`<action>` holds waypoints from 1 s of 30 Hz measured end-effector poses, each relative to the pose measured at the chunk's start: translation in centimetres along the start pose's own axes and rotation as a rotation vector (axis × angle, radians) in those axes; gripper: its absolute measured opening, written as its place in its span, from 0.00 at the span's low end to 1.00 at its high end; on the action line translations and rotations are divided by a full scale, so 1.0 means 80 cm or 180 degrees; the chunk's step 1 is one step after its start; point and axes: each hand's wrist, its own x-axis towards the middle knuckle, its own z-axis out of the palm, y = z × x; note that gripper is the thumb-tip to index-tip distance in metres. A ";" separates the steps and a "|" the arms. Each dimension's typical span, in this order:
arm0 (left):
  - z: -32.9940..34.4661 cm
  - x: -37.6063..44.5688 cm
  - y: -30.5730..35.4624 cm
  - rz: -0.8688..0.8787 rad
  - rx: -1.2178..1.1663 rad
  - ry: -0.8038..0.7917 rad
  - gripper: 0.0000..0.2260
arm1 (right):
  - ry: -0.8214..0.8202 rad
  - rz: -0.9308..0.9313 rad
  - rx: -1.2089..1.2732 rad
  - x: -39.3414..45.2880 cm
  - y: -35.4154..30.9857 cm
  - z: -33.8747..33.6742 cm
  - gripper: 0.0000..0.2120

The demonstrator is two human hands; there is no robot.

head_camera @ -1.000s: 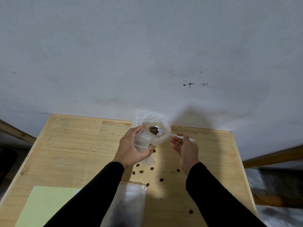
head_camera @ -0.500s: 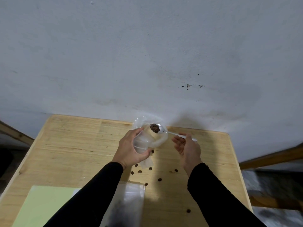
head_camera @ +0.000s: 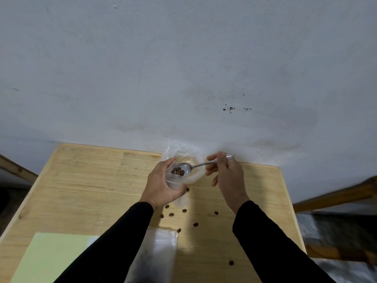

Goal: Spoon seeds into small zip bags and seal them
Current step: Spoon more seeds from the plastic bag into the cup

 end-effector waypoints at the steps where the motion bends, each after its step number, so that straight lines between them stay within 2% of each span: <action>1: 0.000 0.000 -0.001 -0.0016 0.0001 0.0016 0.38 | -0.0081 -0.0229 -0.0194 -0.003 0.000 0.002 0.14; 5: -0.002 0.000 -0.001 -0.0036 0.0012 0.0096 0.37 | -0.0363 -0.0939 -0.0812 -0.009 0.003 0.006 0.12; 8: -0.003 -0.003 -0.001 -0.0102 -0.0064 0.0120 0.38 | -0.0268 -0.1037 -0.0813 -0.010 0.005 0.007 0.10; 15: -0.009 -0.010 -0.007 -0.0164 -0.0231 0.0238 0.36 | 0.0045 -0.0071 0.0053 -0.014 0.004 -0.004 0.13; 22: -0.021 -0.017 -0.002 -0.0185 -0.0483 0.0140 0.39 | 0.0162 0.0618 0.0738 -0.033 0.015 -0.027 0.08; 26: -0.028 -0.022 0.004 -0.0073 -0.0478 0.0093 0.41 | 0.0464 0.1117 0.0769 -0.047 0.046 -0.044 0.08; 30: -0.030 -0.028 0.013 0.0048 -0.0467 0.0128 0.41 | 0.0990 0.1652 0.0864 -0.060 0.088 -0.064 0.10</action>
